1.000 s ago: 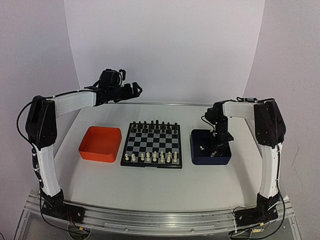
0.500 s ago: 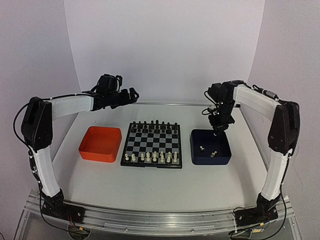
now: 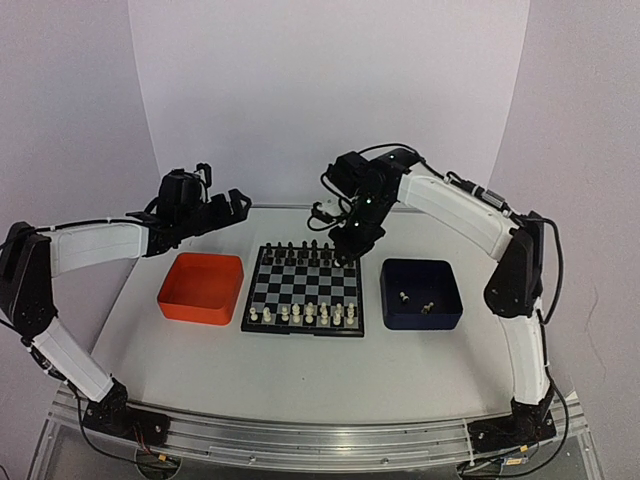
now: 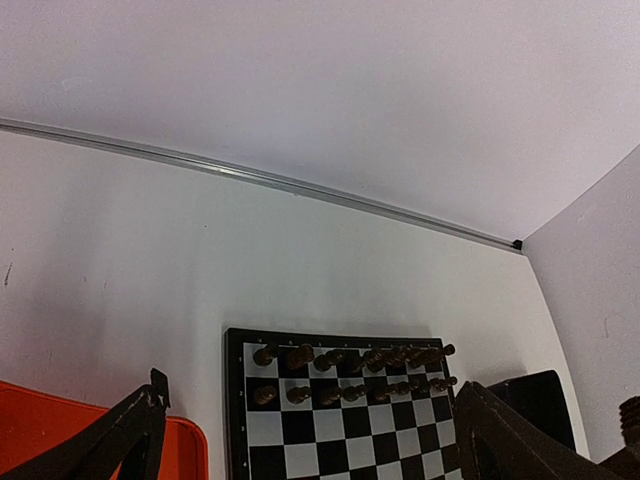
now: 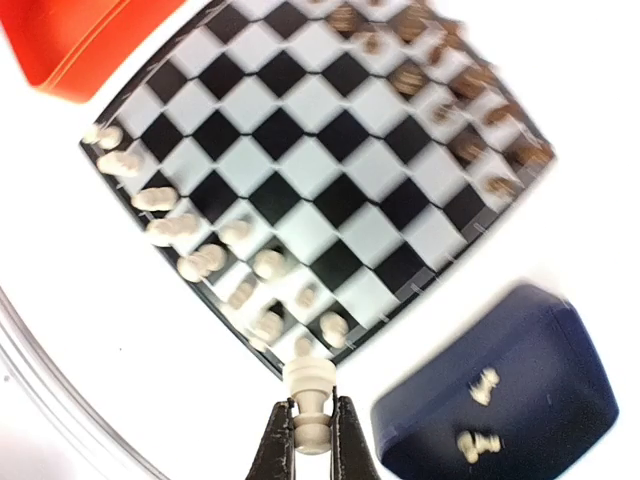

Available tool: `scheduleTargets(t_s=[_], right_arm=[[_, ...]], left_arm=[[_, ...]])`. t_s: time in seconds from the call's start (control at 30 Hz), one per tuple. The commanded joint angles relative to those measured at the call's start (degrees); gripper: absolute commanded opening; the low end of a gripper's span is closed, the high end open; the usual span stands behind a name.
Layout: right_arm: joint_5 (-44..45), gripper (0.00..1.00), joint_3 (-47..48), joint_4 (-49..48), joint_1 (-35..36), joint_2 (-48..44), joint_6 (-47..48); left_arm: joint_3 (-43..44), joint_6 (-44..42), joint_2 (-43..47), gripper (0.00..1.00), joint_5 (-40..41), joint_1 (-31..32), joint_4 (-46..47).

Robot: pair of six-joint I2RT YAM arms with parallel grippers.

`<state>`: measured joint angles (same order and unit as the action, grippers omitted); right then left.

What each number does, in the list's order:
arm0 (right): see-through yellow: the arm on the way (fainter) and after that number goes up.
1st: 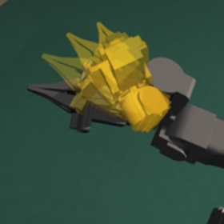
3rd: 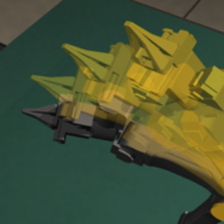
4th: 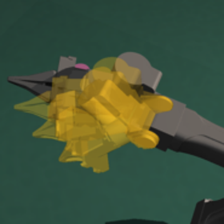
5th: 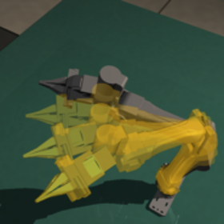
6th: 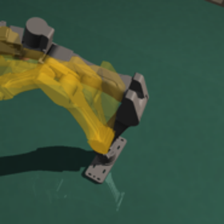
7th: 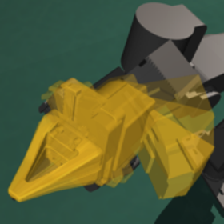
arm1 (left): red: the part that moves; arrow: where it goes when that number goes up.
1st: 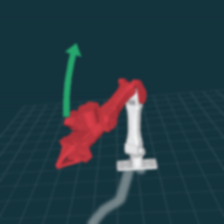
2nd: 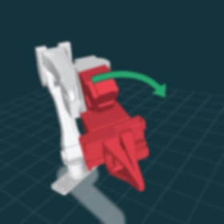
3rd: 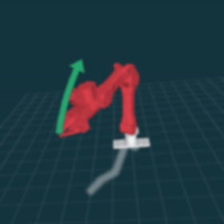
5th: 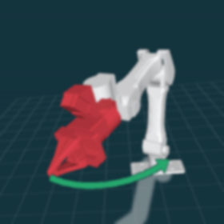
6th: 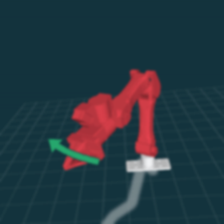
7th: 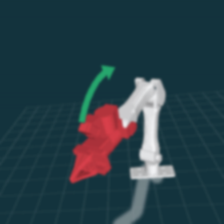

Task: Set up the chess pieces on the board
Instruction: Place the chess piece on the chessboard.

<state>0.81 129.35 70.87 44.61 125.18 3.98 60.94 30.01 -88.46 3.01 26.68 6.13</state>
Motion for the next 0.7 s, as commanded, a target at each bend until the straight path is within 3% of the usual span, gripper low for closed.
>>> scheduleTargets(t_s=[0.0,0.67], right_arm=[[-5.17,0.0,6.25,1.45,1.26,5.37,5.69],[-3.62,0.0,14.42,-3.49,5.75,18.99,13.62]], left_arm=[[-0.12,0.39,3.9,1.0,1.11,-0.22,0.64],[-4.96,1.93,9.88,1.0,1.27,-0.22,-5.24]])
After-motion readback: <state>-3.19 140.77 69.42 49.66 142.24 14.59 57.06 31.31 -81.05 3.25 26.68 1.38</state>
